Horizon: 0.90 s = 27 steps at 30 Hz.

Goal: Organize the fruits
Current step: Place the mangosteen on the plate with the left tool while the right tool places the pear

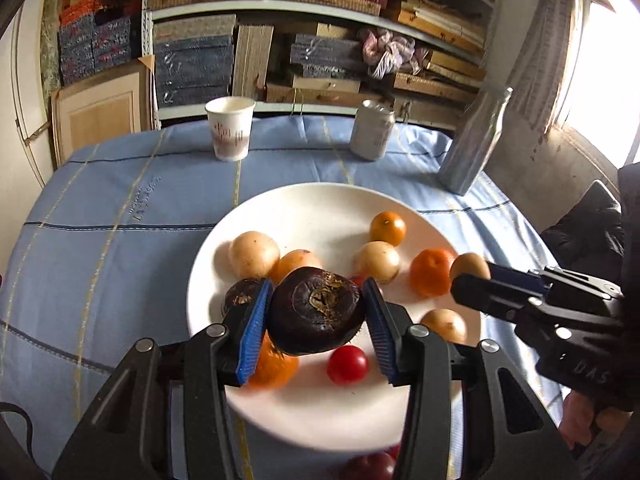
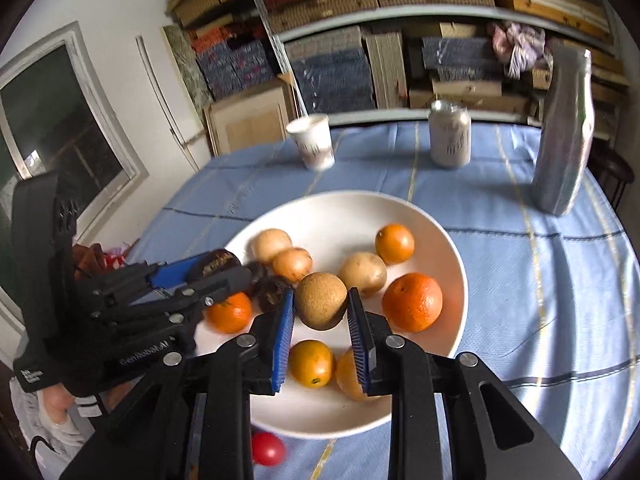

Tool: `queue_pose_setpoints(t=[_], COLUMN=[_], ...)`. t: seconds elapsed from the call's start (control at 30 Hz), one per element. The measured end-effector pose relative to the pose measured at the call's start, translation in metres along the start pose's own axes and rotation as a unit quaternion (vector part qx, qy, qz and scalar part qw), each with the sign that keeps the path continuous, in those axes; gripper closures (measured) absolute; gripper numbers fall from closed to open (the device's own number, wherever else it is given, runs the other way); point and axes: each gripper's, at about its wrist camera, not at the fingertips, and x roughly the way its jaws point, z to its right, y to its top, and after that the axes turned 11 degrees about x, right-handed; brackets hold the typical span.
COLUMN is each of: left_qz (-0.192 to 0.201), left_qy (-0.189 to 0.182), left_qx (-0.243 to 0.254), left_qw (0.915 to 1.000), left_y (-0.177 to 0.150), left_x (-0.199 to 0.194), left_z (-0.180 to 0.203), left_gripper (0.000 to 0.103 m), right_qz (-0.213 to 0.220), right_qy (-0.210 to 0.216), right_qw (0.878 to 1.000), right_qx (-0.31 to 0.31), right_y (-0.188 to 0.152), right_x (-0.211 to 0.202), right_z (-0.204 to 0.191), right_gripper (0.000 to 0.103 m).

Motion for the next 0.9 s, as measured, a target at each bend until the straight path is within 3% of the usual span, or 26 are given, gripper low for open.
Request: queue_pose_setpoints(t=[0.47, 0.5, 0.53, 0.6, 0.63, 0.67, 0.8, 0.9], left_qz=[-0.012, -0.013, -0.015, -0.012, -0.007, -0.002, 0.018, 0.038], left_qy=[-0.034, -0.038, -0.045, -0.056, -0.058, -0.056, -0.059, -0.041], left_qx=[0.018, 0.017, 0.014, -0.001, -0.01, -0.013, -0.026, -0.021], left_qw=[0.9992, 0.9991, 0.9988, 0.9984, 0.9983, 0.9984, 0.9978, 0.9982], left_y=[0.014, 0.014, 0.013, 0.013, 0.013, 0.014, 0.017, 0.019], left_x=[0.039, 0.039, 0.041, 0.04, 0.038, 0.035, 0.017, -0.006], left_z=[0.007, 0.008, 0.008, 0.004, 0.001, -0.001, -0.009, -0.012], left_gripper=[0.058, 0.058, 0.057, 0.053, 0.042, 0.039, 0.039, 0.038], right_qz=[-0.043, -0.049, -0.052, -0.052, -0.046, -0.035, 0.002, 0.036], right_qy=[-0.011, -0.007, -0.004, -0.001, -0.002, -0.006, -0.008, 0.017], right_qw=[0.999, 0.999, 0.999, 0.999, 0.999, 0.999, 1.0, 0.999], right_qx=[0.002, 0.005, 0.007, 0.006, 0.005, -0.002, -0.021, -0.017], right_y=[-0.001, -0.001, -0.001, -0.001, 0.0, 0.001, 0.006, 0.013], right_x=[0.049, 0.05, 0.05, 0.047, 0.043, 0.038, 0.013, -0.015], right_z=[0.014, 0.015, 0.016, 0.015, 0.014, 0.011, 0.003, -0.004], right_gripper=[0.076, 0.072, 0.056, 0.042, 0.039, 0.039, 0.039, 0.037])
